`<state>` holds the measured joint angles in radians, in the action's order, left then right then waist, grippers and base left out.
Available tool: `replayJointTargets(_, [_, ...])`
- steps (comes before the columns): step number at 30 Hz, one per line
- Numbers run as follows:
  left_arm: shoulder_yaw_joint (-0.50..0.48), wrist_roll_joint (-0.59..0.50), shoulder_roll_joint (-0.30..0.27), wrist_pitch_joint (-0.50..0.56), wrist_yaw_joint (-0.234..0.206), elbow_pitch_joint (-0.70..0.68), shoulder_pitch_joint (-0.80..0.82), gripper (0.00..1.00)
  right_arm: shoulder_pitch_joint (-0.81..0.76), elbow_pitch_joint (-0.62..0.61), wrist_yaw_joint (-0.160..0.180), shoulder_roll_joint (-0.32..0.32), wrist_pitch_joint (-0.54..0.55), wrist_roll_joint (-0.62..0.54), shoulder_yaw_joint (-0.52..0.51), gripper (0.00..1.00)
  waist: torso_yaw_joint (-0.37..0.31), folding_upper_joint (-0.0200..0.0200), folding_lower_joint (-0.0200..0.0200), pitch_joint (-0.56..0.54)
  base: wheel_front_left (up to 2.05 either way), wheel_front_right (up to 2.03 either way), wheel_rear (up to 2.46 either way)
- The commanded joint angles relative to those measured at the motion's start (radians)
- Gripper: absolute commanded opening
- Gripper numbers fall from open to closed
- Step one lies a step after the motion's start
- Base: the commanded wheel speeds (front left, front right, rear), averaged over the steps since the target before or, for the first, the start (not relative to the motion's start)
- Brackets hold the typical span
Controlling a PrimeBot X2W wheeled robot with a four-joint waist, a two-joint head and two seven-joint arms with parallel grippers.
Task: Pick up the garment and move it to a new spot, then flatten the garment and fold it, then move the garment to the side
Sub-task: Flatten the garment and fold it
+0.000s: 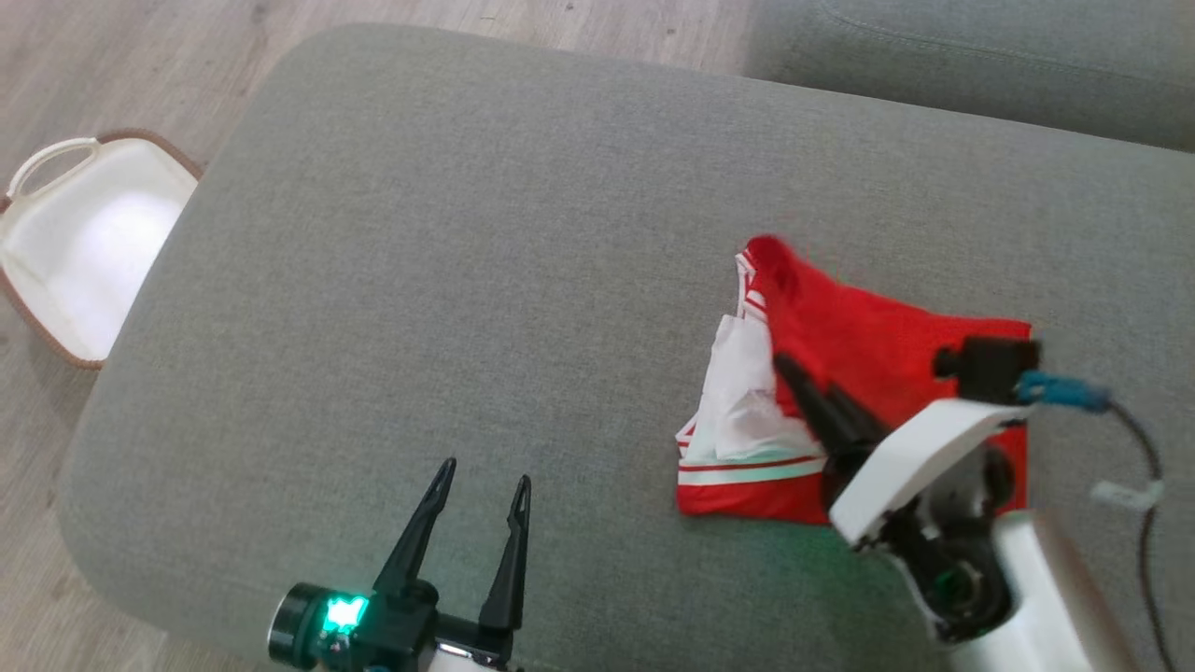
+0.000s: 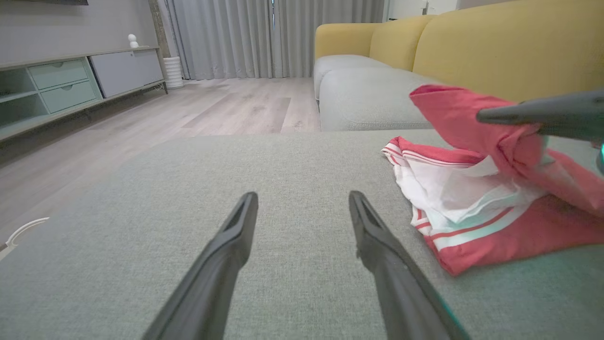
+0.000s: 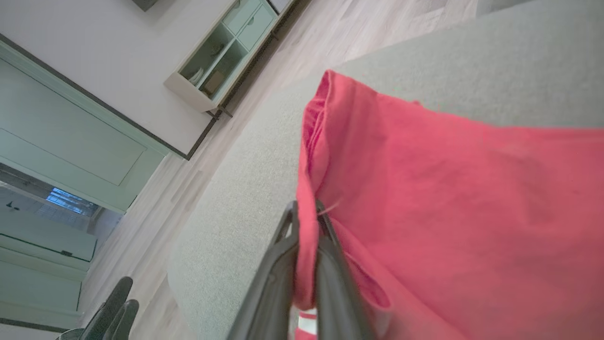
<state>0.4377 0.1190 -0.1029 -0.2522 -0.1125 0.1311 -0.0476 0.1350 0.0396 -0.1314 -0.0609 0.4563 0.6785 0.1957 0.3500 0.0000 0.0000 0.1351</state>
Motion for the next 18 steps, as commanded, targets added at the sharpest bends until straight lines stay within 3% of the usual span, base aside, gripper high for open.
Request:
replayJointTargets(1, [-0.041,-0.013,0.013,-0.010,0.010,-0.018,0.026,1.00,0.055,-0.001,0.001,0.010,-0.032,0.017,0.049,0.00,0.007,0.0000,0.0000,-0.002,0.00,0.00,0.00])
replayJointTargets(2, [-0.041,-0.013,0.015,-0.010,0.012,-0.014,0.026,1.00,0.059,0.021,0.001,0.010,-0.047,0.027,0.064,0.14,0.009,0.0000,0.0000,-0.003,0.00,0.00,0.00])
replayJointTargets(4, [-0.043,-0.015,0.018,-0.010,0.016,-0.009,0.026,1.00,0.066,0.061,0.001,0.010,-0.075,0.040,0.086,1.00,0.011,0.0000,0.0000,-0.007,0.00,0.00,0.00])
replayJointTargets(8, [-0.057,-0.015,0.022,-0.010,0.019,-0.006,0.020,1.00,0.084,0.093,0.001,0.010,-0.156,0.047,0.090,1.00,0.003,0.0000,0.0000,-0.025,0.00,0.00,0.00])
replayJointTargets(14, [-0.086,-0.016,0.021,-0.010,0.020,-0.011,-0.002,1.00,0.073,0.090,0.001,0.008,-0.269,-0.020,0.016,1.00,-0.038,0.0000,0.0000,-0.071,0.00,0.00,0.00])
replayJointTargets(18, [-0.127,0.004,0.022,-0.010,0.018,-0.013,-0.029,1.00,0.016,0.069,0.001,-0.059,-0.405,-0.117,-0.030,1.00,-0.098,0.0000,0.0000,-0.128,0.00,0.00,0.00])
